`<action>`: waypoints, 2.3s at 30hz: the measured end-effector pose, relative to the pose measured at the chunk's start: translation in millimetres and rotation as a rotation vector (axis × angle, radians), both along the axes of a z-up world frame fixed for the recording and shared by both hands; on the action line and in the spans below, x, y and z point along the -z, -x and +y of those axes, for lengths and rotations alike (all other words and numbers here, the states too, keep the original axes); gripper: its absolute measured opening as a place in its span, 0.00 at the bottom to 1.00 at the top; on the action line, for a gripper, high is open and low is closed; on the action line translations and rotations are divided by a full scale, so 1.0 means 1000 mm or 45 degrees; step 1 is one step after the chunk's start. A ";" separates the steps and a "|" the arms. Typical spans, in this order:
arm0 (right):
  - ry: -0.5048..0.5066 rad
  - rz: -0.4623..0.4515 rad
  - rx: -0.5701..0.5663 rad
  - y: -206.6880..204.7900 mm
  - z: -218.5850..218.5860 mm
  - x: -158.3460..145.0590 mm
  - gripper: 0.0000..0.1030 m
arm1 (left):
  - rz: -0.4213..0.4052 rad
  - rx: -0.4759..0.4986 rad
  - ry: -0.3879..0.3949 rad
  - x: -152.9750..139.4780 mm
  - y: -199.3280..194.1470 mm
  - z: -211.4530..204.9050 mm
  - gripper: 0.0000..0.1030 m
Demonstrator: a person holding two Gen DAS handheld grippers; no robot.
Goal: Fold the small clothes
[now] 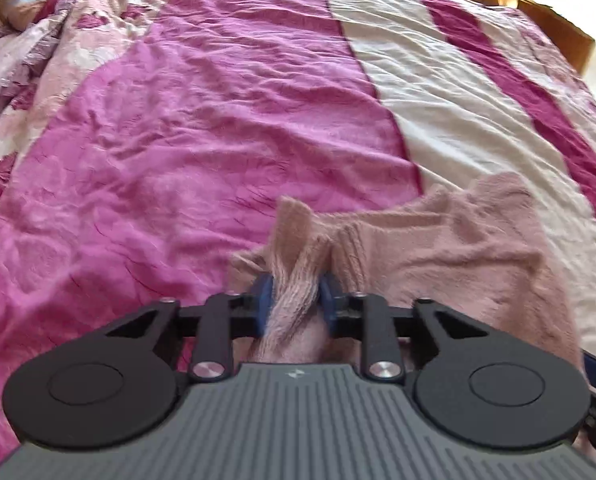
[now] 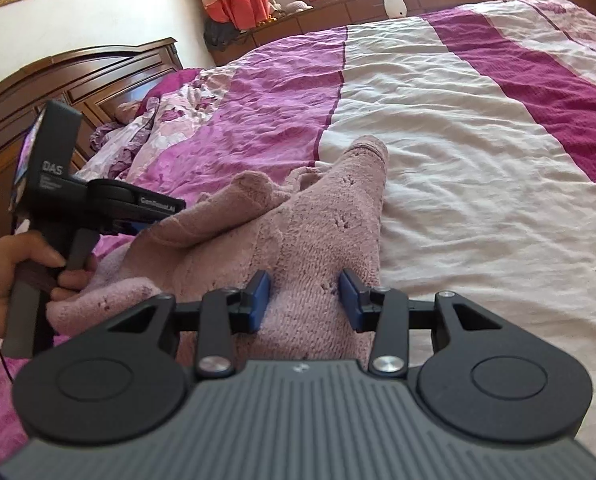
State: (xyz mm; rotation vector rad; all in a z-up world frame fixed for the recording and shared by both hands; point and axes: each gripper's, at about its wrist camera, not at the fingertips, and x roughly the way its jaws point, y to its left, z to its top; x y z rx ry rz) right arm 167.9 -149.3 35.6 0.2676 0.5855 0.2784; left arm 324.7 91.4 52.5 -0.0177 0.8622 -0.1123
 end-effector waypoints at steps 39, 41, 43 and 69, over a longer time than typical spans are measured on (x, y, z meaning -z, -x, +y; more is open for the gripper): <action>0.000 -0.014 -0.002 0.000 -0.001 0.004 0.43 | -0.175 -0.056 -0.193 0.001 0.013 0.005 0.10; 0.000 -0.013 -0.002 0.000 -0.001 0.004 0.43 | -0.169 -0.057 -0.198 0.002 0.014 0.008 0.11; 0.000 -0.009 -0.003 -0.001 -0.001 0.004 0.43 | -0.162 -0.056 -0.159 -0.003 0.017 0.012 0.12; -0.081 -0.007 0.033 0.018 -0.014 -0.004 0.44 | -0.204 0.283 0.002 -0.012 0.075 -0.032 0.12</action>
